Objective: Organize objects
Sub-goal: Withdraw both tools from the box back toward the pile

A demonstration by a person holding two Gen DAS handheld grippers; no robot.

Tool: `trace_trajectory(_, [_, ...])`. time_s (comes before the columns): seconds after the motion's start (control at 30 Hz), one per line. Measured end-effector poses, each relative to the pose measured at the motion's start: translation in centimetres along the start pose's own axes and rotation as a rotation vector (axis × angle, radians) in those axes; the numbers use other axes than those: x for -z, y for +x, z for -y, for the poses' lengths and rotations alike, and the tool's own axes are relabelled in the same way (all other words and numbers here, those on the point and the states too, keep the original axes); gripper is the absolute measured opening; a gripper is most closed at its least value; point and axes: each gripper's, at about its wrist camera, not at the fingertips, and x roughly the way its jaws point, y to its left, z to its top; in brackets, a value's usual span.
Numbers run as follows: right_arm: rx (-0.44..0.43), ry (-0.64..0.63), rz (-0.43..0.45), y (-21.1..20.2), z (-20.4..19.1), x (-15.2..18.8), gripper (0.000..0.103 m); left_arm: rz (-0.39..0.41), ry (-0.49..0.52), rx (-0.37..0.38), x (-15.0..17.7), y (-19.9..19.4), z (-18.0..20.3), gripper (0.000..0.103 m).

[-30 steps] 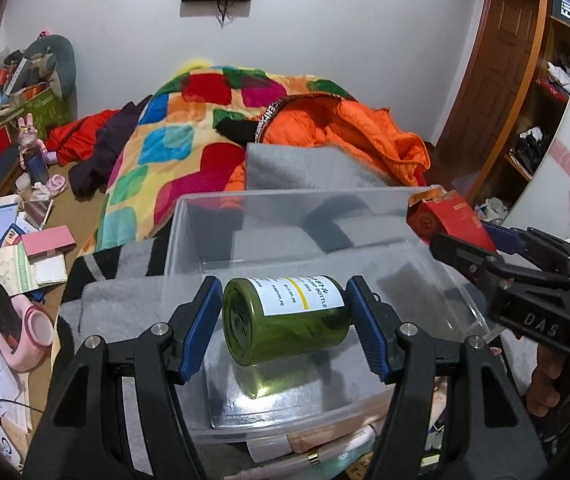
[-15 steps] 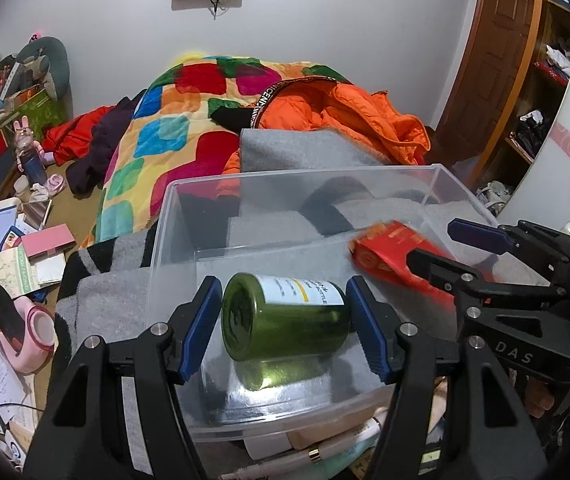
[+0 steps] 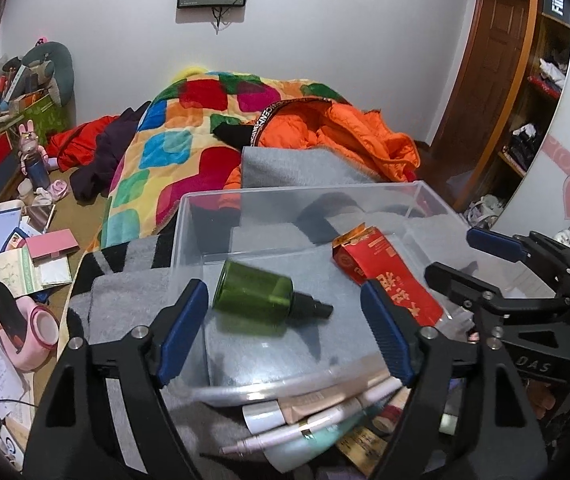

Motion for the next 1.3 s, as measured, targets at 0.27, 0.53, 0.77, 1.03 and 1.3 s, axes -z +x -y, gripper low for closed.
trace_trajectory(0.27, [0.013, 0.017, 0.070, -4.0, 0.8, 0.7, 0.082, 0.051, -0.010, -0.007, 0.9, -3.2, 0.2, 0.095])
trace_trajectory(0.53, [0.033, 0.041, 0.074, -5.5, 1.2, 2.8, 0.083, 0.084, -0.008, -0.030, 2.8, -6.0, 0.3, 0.097])
trace_trajectory(0.77, [0.068, 0.057, 0.021, -5.4, 1.8, 5.1, 0.083, 0.059, 0.021, -0.034, 5.2, -6.8, 0.9, 0.097])
trace_trajectory(1.03, [0.040, 0.122, -0.077, -4.3, 2.9, 8.2, 0.083, -0.001, 0.008, -0.008, 8.1, -6.1, 1.5, 0.097])
trace_trajectory(1.3, [0.053, 0.165, -0.143, -2.6, 3.3, 10.4, 0.083, -0.043, -0.009, 0.002, 10.6, -5.5, 1.9, 0.097])
